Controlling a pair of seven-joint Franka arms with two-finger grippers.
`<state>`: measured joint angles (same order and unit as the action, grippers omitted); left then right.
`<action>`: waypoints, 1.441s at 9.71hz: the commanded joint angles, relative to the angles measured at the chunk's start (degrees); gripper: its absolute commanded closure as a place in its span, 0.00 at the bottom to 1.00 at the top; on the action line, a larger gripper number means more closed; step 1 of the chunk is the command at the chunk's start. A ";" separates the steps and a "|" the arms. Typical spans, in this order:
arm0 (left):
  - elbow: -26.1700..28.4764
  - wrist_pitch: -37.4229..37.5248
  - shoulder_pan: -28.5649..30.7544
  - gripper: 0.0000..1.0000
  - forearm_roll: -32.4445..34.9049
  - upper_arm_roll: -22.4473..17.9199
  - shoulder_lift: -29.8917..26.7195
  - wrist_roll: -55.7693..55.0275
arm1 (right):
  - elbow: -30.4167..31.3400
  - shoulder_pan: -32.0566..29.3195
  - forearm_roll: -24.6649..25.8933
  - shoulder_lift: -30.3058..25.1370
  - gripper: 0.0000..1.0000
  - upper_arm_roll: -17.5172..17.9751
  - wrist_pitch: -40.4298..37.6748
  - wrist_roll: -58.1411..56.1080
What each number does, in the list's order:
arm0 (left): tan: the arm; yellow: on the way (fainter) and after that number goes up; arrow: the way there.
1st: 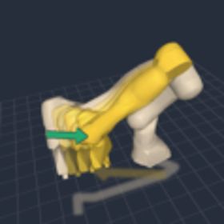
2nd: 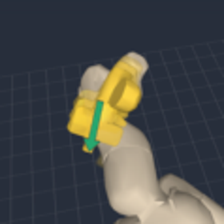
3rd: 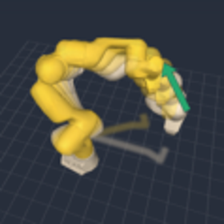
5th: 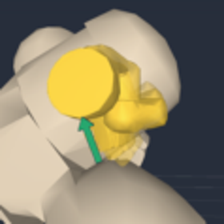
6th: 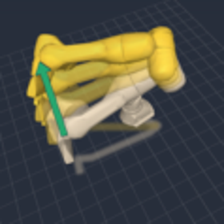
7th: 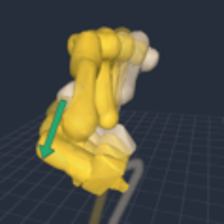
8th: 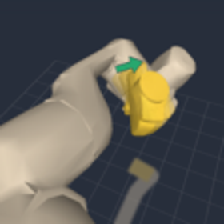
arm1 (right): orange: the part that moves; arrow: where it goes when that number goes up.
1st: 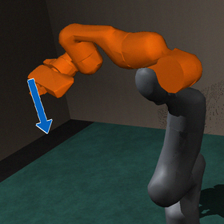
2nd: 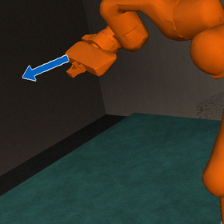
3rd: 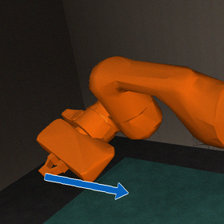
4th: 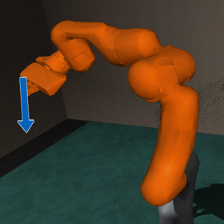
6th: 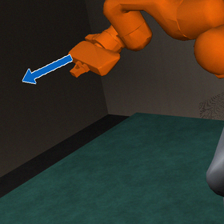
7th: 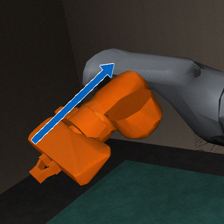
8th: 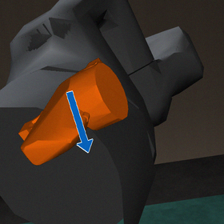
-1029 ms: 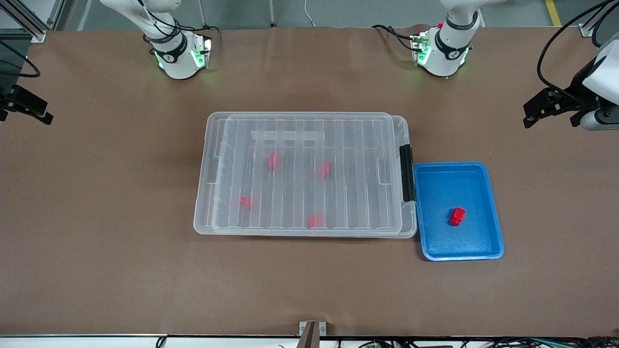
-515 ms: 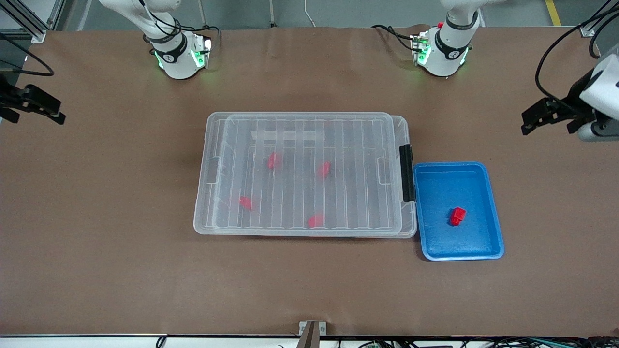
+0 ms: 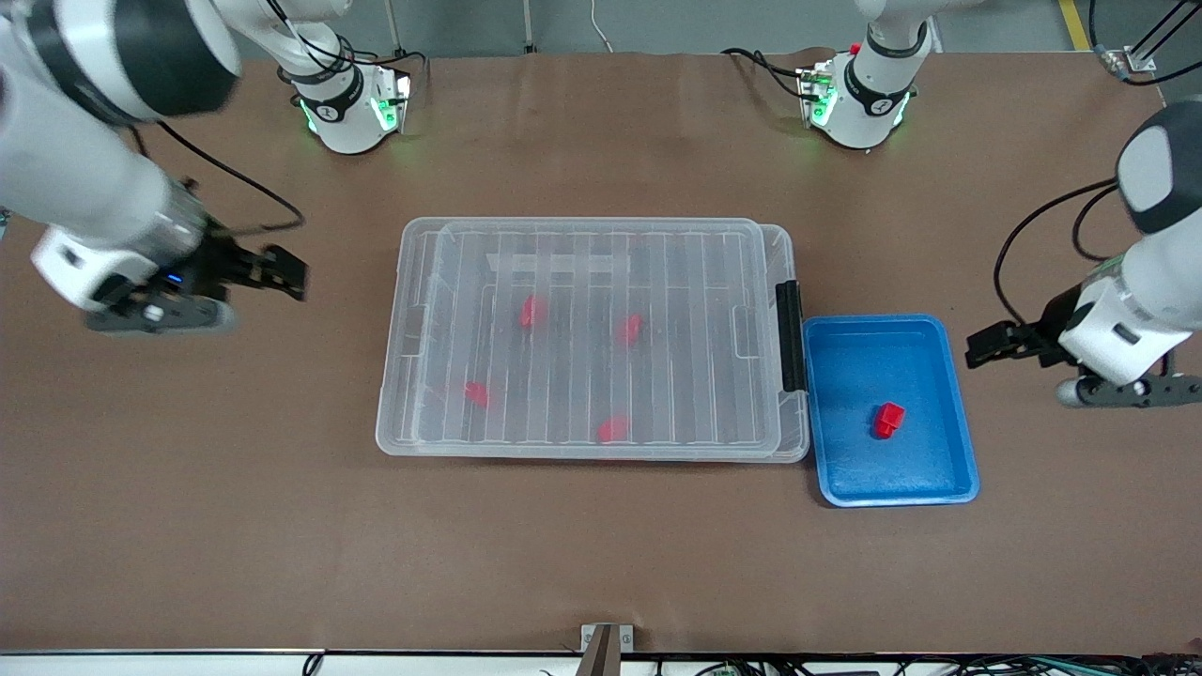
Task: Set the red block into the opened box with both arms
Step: 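Lower the left gripper onto the red block while the right gripper grips the lid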
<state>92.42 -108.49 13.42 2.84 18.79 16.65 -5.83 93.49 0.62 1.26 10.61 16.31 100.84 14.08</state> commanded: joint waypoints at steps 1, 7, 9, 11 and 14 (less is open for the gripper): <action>7.30 -8.36 0.11 0.00 5.13 0.10 2.85 0.03 | 8.26 0.09 0.50 1.68 0.00 1.36 9.33 2.00; 9.18 -17.97 0.29 0.10 9.99 0.37 15.23 5.21 | 17.96 0.87 3.66 3.09 0.00 1.36 21.15 1.91; 9.09 -20.62 0.11 0.16 13.06 0.37 18.40 6.70 | 17.96 0.62 5.32 3.62 0.00 1.36 21.24 1.92; 8.83 -22.55 -0.06 0.22 15.87 0.37 20.43 6.89 | 17.96 0.79 5.86 4.06 0.00 1.36 21.24 1.92; 8.48 -23.34 -0.24 0.34 16.06 0.37 22.55 6.89 | 18.13 0.79 7.17 4.42 0.00 1.36 21.24 2.00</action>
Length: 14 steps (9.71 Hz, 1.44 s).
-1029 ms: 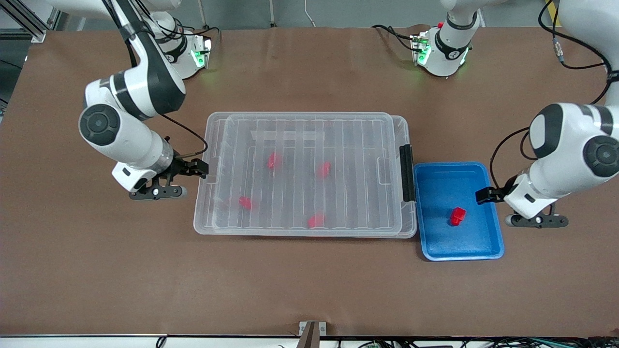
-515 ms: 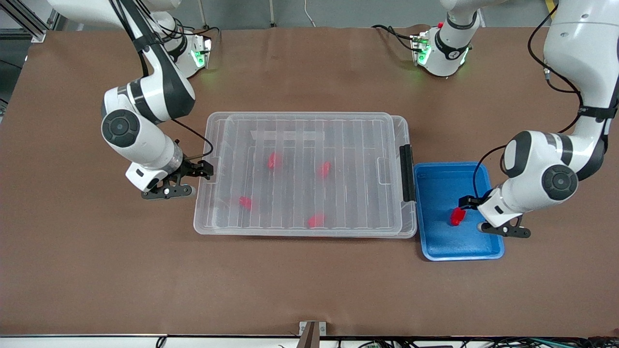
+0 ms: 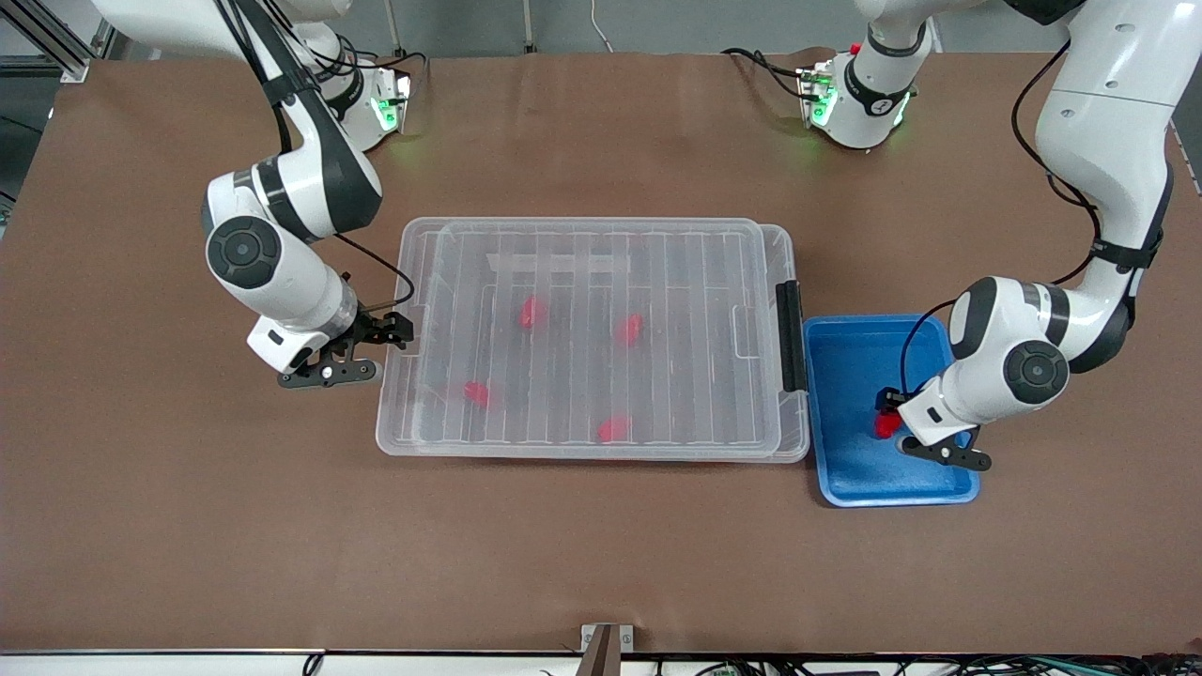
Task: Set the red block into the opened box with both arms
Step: 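Grasp the red block with the left gripper while the right gripper slides the lid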
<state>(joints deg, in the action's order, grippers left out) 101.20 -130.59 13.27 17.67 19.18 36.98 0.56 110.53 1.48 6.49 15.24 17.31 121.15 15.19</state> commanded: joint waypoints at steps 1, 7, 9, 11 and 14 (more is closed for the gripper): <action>-0.30 -1.76 -0.18 0.35 1.13 -0.02 2.39 0.49 | 1.00 -0.07 2.12 -0.12 0.00 0.36 0.93 0.81; -0.83 -1.42 -0.26 0.99 1.13 0.24 1.00 0.32 | 0.83 -2.35 5.46 -0.21 0.00 0.27 -1.97 0.46; -0.92 2.85 0.35 0.99 0.78 3.12 -5.40 -0.47 | 0.65 -3.67 5.55 -0.38 0.00 0.01 -3.46 0.20; -3.19 8.66 0.18 0.99 0.08 6.63 -10.33 -4.05 | 0.47 -4.46 6.42 -0.56 0.00 -0.08 -4.78 -0.07; -6.62 16.58 -0.17 1.00 0.17 17.69 -12.11 -23.25 | 0.04 -6.65 7.13 -0.82 0.00 -0.26 -6.97 -2.43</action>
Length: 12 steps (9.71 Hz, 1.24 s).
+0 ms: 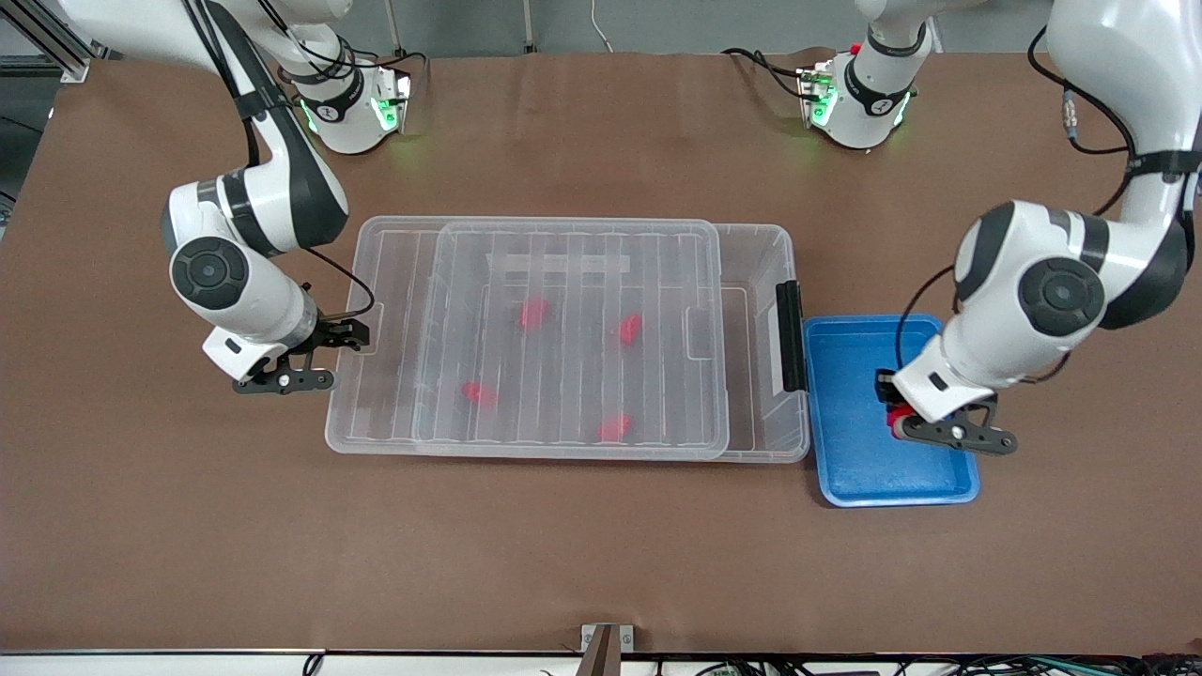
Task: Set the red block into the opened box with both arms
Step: 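Carry the red block over the box while the right gripper slides the lid open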
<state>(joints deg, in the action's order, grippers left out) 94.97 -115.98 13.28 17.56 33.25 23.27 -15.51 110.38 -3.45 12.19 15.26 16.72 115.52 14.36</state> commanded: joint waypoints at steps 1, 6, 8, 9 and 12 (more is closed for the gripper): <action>-0.48 2.25 -0.45 1.00 0.28 6.71 1.95 -13.60 | 0.01 -2.52 1.43 -0.93 0.00 0.24 -1.70 -3.27; -0.84 1.29 -8.52 1.00 1.16 8.24 6.08 -27.81 | -1.04 -2.88 1.43 -1.02 0.00 -4.50 -2.84 -11.09; -0.05 -1.51 -9.68 1.00 1.25 8.24 8.45 -30.17 | -2.09 -2.88 1.43 -1.02 0.00 -4.85 -4.07 -11.37; 0.04 -2.75 -11.24 1.00 1.86 8.06 9.77 -31.93 | -2.45 -2.79 1.35 -1.02 0.00 -4.85 -4.51 -11.28; 1.00 -3.72 -13.10 1.00 9.67 8.15 14.87 -37.91 | -6.65 -2.27 -0.57 -1.89 0.00 -4.59 -7.92 -9.19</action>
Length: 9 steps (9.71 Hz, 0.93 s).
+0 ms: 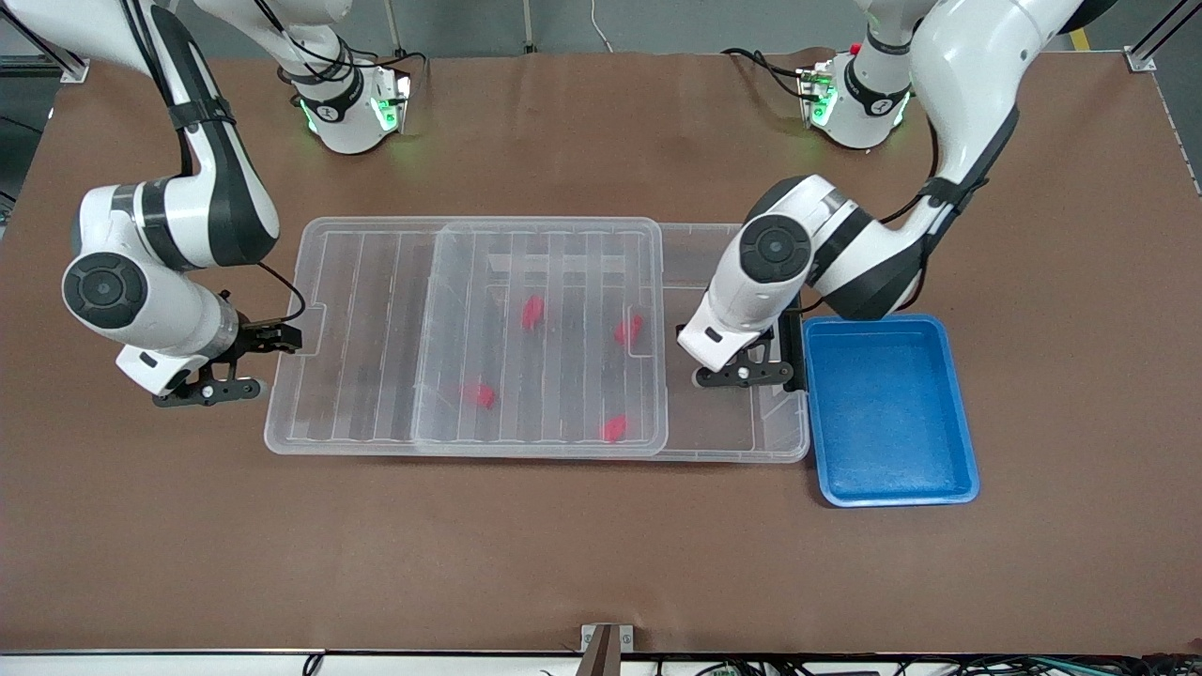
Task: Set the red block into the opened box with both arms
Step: 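Carry the red block over the box while the right gripper slides the lid open, then lower the red block into the box while the right gripper releases the lid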
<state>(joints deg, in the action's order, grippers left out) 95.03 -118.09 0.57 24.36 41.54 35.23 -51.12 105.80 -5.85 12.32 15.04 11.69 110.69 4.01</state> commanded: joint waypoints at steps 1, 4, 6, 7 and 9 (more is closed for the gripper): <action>2.51 -3.62 -0.65 1.00 3.23 -0.14 3.26 -3.28 | -4.79 0.05 -3.06 -3.77 0.00 0.27 -5.29 3.44; 7.17 -7.49 0.75 0.99 3.24 -0.32 3.17 -3.55 | -14.54 0.13 -4.93 -7.64 0.00 -0.52 -14.95 9.68; 10.42 -12.93 2.85 0.99 3.24 -0.32 3.35 -3.47 | -16.15 0.13 -10.35 -12.37 0.00 -3.49 -19.61 9.27; 10.61 -13.30 2.77 0.99 3.33 -0.32 4.13 -3.29 | -16.15 0.13 -12.03 -14.92 0.00 -4.56 -21.81 9.09; 10.35 -13.31 2.34 0.97 5.42 -0.32 5.54 -3.29 | -16.15 0.13 -13.62 -17.23 0.00 -9.10 -23.77 7.96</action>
<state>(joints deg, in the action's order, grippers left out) 104.64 -130.11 3.11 27.35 41.31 38.63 -53.54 88.68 -5.77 0.88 -0.56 5.66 87.31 12.59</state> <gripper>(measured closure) 0.652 0.000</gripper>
